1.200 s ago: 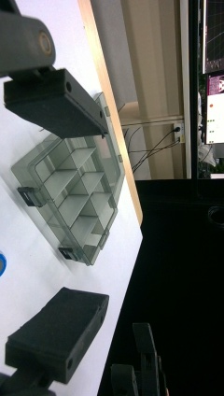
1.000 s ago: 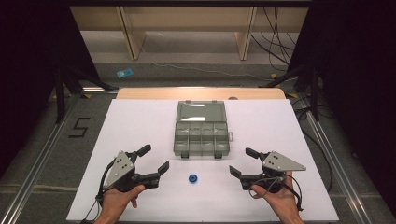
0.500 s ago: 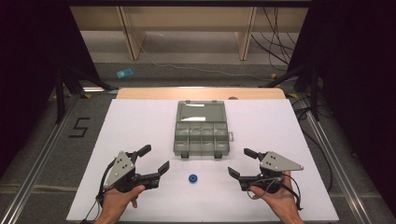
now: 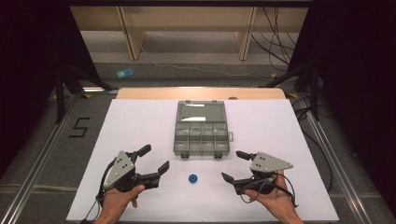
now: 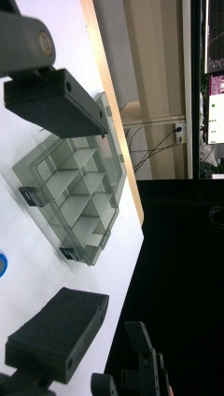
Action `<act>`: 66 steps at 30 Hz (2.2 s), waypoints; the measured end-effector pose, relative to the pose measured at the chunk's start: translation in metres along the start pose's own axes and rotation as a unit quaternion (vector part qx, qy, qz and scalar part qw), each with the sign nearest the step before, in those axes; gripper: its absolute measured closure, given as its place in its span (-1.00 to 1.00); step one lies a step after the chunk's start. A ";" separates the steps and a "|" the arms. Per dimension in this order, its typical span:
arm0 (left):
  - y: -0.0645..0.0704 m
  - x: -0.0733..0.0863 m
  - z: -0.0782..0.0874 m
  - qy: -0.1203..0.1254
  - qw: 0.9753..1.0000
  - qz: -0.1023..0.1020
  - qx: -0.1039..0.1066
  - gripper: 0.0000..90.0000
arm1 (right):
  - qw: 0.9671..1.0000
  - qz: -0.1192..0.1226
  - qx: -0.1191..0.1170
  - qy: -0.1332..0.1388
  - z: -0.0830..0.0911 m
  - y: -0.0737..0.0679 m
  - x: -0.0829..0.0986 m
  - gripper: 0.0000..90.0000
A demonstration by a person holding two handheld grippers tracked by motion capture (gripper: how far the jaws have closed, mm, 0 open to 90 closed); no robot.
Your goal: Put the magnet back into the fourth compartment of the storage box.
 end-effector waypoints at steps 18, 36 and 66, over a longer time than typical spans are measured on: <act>0.000 0.000 0.000 0.001 1.000 0.001 -0.001 -0.65 | 0.989 0.053 -0.059 -0.125 -0.046 -0.015 -0.009 -0.60; 0.000 0.000 0.001 0.000 1.000 0.003 -0.001 -0.65 | 0.962 0.098 -0.094 -0.235 -0.096 -0.027 -0.012 -0.48; 0.000 0.000 0.001 0.000 1.000 0.002 -0.001 -0.65 | 0.916 0.126 -0.138 -0.356 -0.149 -0.033 -0.009 -0.08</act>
Point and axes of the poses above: each handheld gripper's, and its own axes: z roughly backward along the jaws, x roughly out of its underside, y roughly to its right, the point moved 2 cm from there along -z, roughly forward along the jaws, and after that the axes turned 5 degrees about -z, right-handed, at the moved point
